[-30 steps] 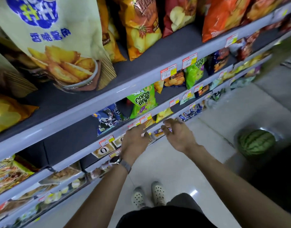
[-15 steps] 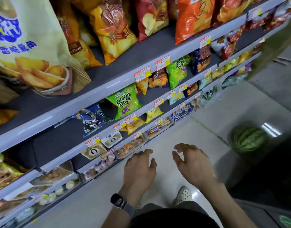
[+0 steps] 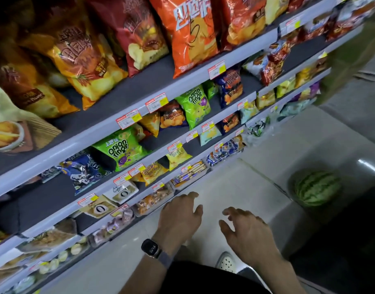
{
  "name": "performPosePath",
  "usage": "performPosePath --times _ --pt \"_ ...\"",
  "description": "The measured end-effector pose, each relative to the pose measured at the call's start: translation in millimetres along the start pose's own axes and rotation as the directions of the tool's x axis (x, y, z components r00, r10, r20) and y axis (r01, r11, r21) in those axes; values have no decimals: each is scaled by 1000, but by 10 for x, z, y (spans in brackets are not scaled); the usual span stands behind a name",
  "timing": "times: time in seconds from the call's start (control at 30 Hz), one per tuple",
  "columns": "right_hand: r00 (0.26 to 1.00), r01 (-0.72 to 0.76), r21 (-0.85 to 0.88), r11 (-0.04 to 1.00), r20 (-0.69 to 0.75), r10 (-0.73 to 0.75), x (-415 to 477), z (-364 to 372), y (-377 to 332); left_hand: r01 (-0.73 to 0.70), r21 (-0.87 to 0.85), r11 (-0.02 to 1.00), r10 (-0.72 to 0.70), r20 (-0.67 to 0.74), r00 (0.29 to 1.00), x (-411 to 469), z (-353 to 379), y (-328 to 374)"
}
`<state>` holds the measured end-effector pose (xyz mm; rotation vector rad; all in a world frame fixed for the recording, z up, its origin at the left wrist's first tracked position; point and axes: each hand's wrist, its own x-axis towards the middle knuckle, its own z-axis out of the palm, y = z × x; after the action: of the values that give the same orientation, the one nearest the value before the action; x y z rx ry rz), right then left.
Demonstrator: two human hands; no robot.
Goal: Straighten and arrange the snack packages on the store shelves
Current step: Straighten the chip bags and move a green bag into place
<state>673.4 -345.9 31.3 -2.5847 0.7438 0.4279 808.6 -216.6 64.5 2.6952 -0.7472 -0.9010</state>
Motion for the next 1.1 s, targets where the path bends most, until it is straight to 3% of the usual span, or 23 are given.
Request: performPosePath --times 0.47,0.73,0.97,1.1 --pt "997 -73 -34 997 -15 73 1387 -571 61 -73 -21 997 73 19 997 1236 -331 132" --pt "992 -118 67 991 -39 120 2083 -864 21 -55 -57 997 55 -7 998 1834 -460 139" --pt "992 -101 195 976 -55 114 2651 -1098 423 71 -338 938 -96 -57 994 2479 -349 270" --pt "994 -50 277 960 -77 74 3071 -1296 837 197 -574 795 -316 -115 942 2912 -245 368"
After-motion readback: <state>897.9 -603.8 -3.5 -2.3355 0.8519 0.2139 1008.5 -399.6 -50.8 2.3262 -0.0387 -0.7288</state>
